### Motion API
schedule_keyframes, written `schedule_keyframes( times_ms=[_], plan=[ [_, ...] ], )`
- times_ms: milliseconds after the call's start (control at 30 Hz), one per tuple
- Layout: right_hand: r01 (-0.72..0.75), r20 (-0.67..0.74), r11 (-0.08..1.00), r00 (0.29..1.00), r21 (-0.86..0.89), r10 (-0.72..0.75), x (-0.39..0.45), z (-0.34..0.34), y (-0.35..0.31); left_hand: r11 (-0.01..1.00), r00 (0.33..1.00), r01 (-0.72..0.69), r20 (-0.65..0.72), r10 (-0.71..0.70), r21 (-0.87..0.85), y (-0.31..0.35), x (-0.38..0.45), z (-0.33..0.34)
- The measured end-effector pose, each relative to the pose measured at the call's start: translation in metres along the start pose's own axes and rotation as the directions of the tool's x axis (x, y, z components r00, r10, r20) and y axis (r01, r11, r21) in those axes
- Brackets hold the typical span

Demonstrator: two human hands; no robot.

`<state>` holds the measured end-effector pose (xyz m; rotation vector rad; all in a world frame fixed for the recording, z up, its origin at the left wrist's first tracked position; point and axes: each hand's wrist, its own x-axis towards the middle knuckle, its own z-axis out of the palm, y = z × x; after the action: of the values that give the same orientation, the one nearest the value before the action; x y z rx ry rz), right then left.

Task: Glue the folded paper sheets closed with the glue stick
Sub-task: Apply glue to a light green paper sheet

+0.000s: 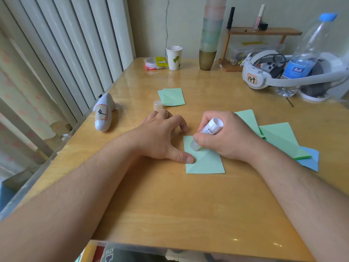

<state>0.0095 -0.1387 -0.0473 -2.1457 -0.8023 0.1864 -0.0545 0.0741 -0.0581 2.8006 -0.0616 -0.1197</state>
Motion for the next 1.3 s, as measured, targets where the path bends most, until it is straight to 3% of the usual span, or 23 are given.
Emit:
schedule_keyframes(
  times_ms=[467, 667, 867, 1300],
  plan=[
    [-0.059, -0.037, 0.995, 0.998, -0.077, 0.056, -0.003, -0.03, 0.019, 1.0, 1.0, -0.003, 0.007, 0.003, 0.007, 0.0, 0.0, -0.001],
    [-0.033, -0.154, 0.989, 0.986, 0.146, 0.056, 0.001, -0.028, 0.021, 1.0, 1.0, 0.002, 0.011, -0.002, 0.005, 0.001, 0.0, -0.001],
    [0.039, -0.209, 0.982, 0.978, 0.187, 0.001, 0.001, -0.018, 0.013, 1.0, 1.0, 0.004, 0.016, -0.004, 0.001, 0.002, -0.002, -0.001],
    [0.059, -0.081, 0.982, 0.996, 0.178, -0.046, 0.001, 0.01, 0.004, 0.998, 0.997, -0.069, -0.033, 0.068, 0.0, -0.001, -0.005, 0.003]
  ],
)
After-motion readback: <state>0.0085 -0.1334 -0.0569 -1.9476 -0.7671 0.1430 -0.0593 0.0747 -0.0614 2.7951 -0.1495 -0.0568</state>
